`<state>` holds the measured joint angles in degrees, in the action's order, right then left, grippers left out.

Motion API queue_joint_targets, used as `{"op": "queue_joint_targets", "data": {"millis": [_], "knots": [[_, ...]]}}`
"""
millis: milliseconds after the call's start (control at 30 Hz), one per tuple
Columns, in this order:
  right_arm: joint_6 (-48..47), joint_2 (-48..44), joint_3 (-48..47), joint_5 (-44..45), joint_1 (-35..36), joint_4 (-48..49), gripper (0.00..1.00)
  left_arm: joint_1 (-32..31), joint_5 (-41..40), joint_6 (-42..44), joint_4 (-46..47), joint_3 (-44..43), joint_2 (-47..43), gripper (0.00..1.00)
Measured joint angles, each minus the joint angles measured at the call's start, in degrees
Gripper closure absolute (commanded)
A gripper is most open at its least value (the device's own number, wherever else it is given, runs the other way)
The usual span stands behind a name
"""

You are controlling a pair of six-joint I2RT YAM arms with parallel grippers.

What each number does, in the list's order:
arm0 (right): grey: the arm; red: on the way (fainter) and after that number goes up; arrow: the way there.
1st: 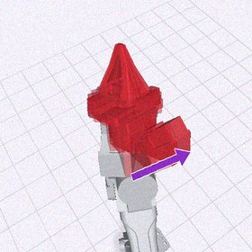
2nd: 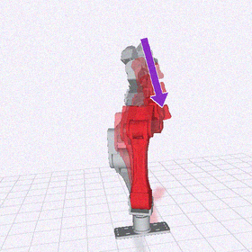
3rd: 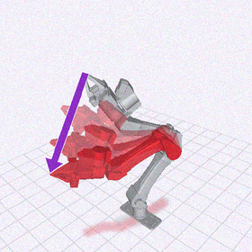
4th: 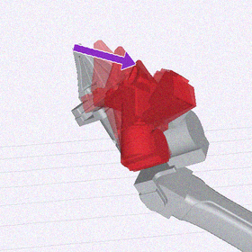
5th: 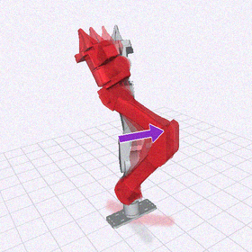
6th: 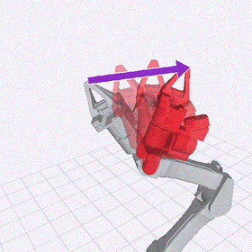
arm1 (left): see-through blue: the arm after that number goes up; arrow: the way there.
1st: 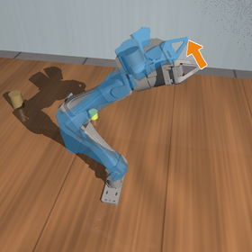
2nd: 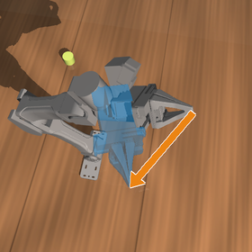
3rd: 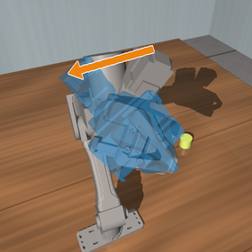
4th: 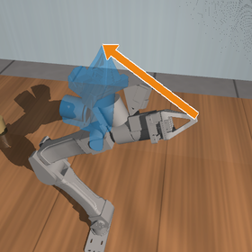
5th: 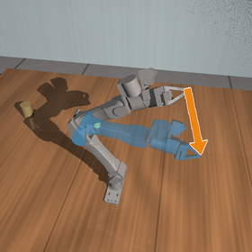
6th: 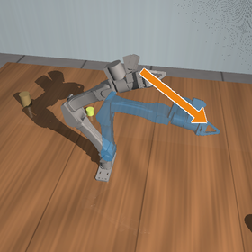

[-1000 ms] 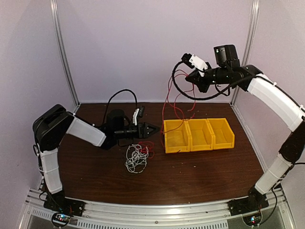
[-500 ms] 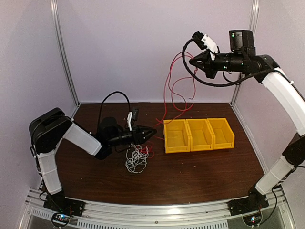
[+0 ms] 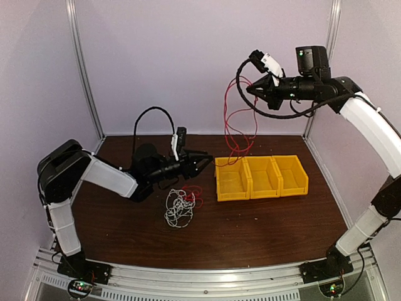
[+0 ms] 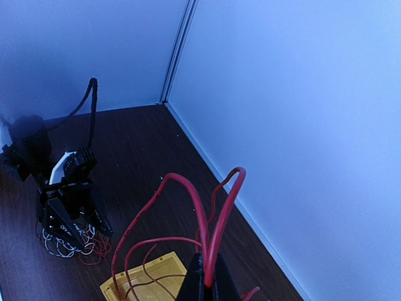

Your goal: Untangle the cables

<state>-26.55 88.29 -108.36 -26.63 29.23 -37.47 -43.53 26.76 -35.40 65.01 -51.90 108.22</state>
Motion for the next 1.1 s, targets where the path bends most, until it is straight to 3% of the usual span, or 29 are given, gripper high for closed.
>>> {"op": "queue_joint_targets", "data": {"millis": [433,800,1100], "knots": [[0.3,0.0,14.2,2.1,-0.3,5.7,1.0,-0.1,-1.1,-2.4,-2.4,-3.7,9.3,0.46],[7.4,8.1,28.0,-3.4,-0.3,18.5,1.0,-0.1,-4.8,-3.0,-1.7,4.4,6.3,0.46],[10.4,14.1,35.3,-2.5,-0.5,29.2,1.0,-0.2,-6.7,-2.8,-1.6,7.9,2.0,0.46]]}}
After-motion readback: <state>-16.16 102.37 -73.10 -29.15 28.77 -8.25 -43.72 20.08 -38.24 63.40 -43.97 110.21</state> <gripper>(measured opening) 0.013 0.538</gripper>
